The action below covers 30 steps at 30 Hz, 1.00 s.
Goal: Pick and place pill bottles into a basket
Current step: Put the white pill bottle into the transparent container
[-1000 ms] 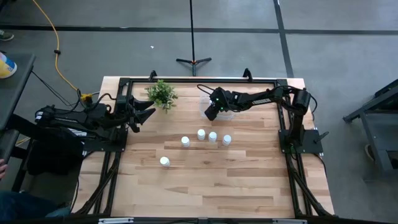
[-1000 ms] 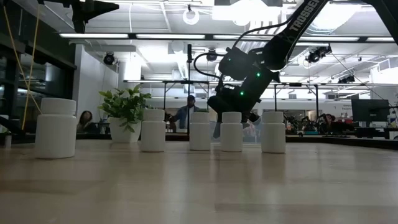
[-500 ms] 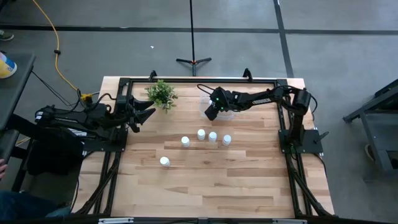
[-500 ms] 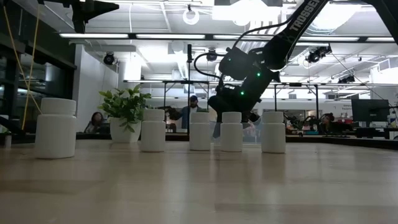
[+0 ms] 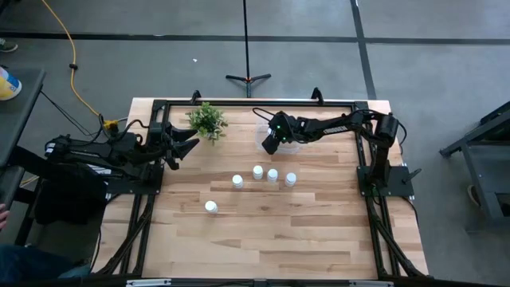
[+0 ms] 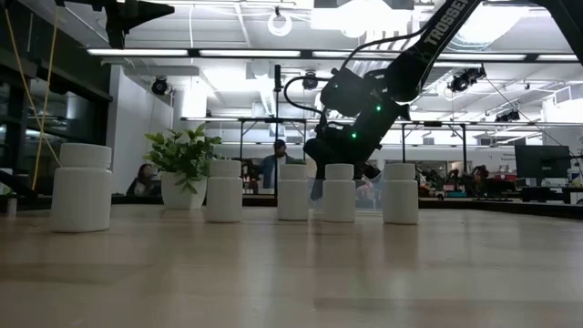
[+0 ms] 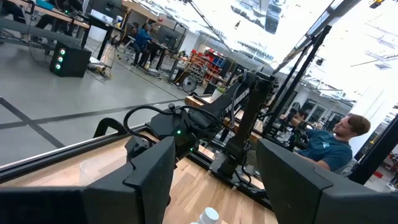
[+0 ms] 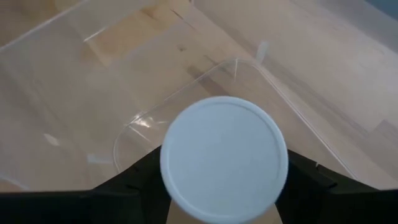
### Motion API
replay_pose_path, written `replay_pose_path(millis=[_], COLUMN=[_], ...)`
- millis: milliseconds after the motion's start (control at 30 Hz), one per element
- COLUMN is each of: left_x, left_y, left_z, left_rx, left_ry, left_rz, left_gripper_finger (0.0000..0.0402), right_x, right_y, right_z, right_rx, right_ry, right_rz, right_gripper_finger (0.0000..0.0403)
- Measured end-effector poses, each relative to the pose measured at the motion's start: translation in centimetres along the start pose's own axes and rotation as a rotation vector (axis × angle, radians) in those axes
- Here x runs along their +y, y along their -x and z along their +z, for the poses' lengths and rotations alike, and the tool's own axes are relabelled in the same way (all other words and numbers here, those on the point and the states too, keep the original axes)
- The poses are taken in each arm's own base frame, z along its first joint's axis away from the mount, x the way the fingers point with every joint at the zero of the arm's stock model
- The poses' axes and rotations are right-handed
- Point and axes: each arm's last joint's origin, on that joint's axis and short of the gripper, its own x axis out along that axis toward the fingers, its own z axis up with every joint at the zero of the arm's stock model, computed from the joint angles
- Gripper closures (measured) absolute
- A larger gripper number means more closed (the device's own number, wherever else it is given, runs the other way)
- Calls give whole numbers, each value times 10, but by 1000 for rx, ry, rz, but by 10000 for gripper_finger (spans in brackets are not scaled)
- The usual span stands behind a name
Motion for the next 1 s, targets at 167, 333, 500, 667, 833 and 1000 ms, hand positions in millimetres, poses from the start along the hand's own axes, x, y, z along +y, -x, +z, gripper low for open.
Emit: replay_pose_path(millis=[167, 333, 500, 667, 833, 1000], left_x=[0, 0, 0, 0, 0, 0], left_y=[0, 0, 0, 0, 0, 0], left_z=[0, 0, 0, 0, 0, 0], left_rx=[0, 0, 0, 0, 0, 0], left_ry=[0, 0, 0, 0, 1, 0], left_rz=[0, 0, 0, 0, 0, 0], left_gripper_finger=[142, 142, 142, 142, 142, 142], right_x=[0, 1, 2, 3, 4, 5], right_y=[1, 12, 23, 31, 39, 64], right_z=[1, 8, 14, 18, 23, 36], right_rx=[-3, -31, -66, -84, -106, -200], right_ry=[-3, 2, 37, 37, 35, 27], right_rz=[9, 13, 10, 17, 20, 8], right_gripper_finger=[182, 182, 182, 183, 182, 182])
